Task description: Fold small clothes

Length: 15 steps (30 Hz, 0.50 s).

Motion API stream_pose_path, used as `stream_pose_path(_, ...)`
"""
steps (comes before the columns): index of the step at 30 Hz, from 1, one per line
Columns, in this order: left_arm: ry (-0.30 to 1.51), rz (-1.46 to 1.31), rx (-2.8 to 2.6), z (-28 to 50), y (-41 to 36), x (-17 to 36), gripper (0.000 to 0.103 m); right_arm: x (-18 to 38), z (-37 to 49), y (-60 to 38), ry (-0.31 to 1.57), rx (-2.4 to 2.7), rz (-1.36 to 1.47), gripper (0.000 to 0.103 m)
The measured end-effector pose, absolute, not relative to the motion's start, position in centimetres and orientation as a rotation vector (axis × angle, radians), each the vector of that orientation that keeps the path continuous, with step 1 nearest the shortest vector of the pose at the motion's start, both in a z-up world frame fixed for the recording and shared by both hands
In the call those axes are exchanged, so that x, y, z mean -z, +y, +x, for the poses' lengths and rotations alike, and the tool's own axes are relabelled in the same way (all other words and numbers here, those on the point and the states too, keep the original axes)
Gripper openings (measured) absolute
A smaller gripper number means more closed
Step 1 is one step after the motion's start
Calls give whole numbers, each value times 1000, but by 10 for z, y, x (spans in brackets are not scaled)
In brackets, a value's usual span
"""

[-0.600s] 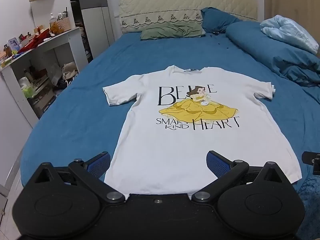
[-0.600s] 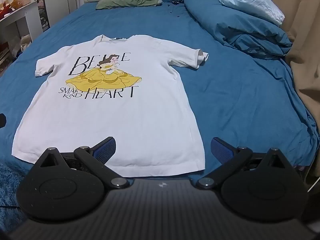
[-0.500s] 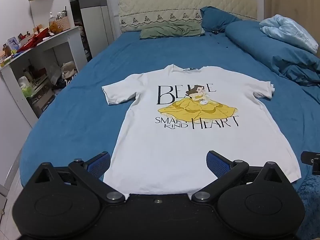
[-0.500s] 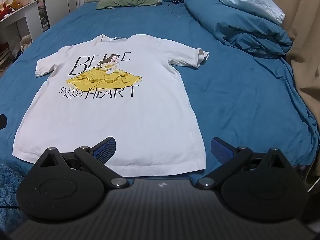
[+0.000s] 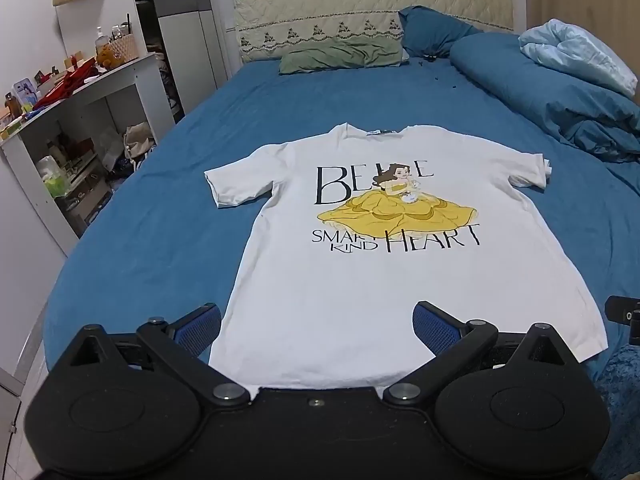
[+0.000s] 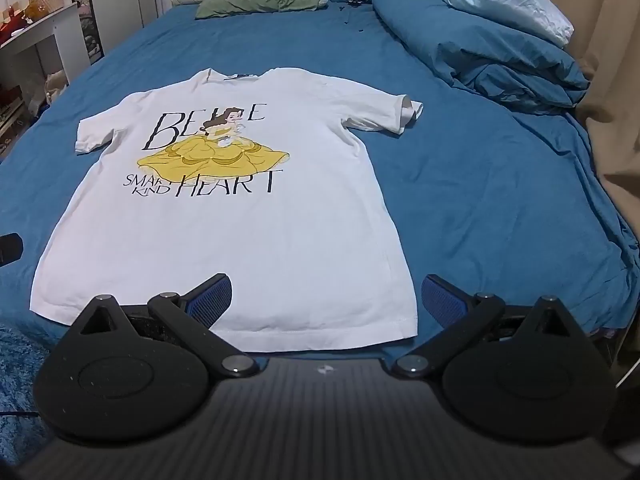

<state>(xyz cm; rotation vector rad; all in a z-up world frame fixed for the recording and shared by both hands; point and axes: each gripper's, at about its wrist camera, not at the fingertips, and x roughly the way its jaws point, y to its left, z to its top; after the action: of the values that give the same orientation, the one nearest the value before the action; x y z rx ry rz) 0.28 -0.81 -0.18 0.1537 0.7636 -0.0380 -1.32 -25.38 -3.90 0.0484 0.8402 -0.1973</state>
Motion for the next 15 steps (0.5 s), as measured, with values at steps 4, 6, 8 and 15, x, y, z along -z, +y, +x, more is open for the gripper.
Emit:
stream_pose_path(4,766,156,39,3,-8,2,103,39,-13,-254,840,197,50,103)
stream_pose_path(6,767,156,39,3,-8,3,103,38,-13,-253,841,197,50,103)
stream_pose_path(8,765,157,38,3,-8,3,103,38,-13,-253,840,196,50,103)
stream_pose_path(15,763,160,33,2,-8,3,103,36,-12,-250,841,192,50,103)
